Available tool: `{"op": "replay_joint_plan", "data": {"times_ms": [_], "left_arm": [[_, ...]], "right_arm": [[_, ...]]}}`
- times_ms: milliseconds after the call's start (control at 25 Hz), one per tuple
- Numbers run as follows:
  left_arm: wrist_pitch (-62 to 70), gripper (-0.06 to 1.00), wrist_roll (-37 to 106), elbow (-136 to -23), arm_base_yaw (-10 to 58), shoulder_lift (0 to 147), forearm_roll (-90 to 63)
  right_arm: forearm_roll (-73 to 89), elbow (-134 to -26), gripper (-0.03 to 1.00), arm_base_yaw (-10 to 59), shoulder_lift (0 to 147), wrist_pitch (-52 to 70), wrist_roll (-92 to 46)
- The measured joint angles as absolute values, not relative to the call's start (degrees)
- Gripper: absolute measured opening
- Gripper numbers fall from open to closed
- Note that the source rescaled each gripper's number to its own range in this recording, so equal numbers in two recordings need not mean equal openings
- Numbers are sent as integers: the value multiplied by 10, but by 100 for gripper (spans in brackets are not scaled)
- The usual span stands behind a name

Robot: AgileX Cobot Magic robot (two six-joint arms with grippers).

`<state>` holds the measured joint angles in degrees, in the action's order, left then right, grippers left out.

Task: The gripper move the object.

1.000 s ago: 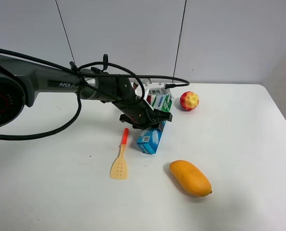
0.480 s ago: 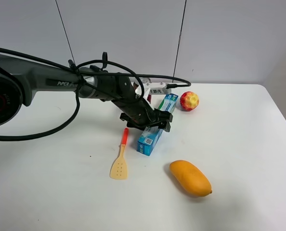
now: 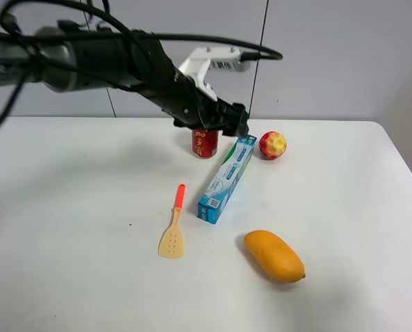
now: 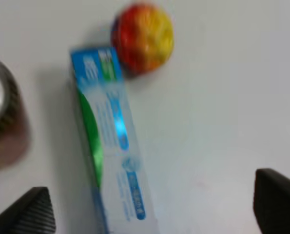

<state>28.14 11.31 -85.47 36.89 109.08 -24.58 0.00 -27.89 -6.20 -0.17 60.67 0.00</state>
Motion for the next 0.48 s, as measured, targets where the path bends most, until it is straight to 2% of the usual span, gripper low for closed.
{"op": "replay_joint_plan", "data": {"times_ms": [240,480], "left_arm": [[355,69,105,-855,319,951,-137],[440,69,88,-825,224,790,-66]], "right_arm": [[0,-279,100,-62,-2,607,0],[0,-279,100,-62,-2,607,0]]}}
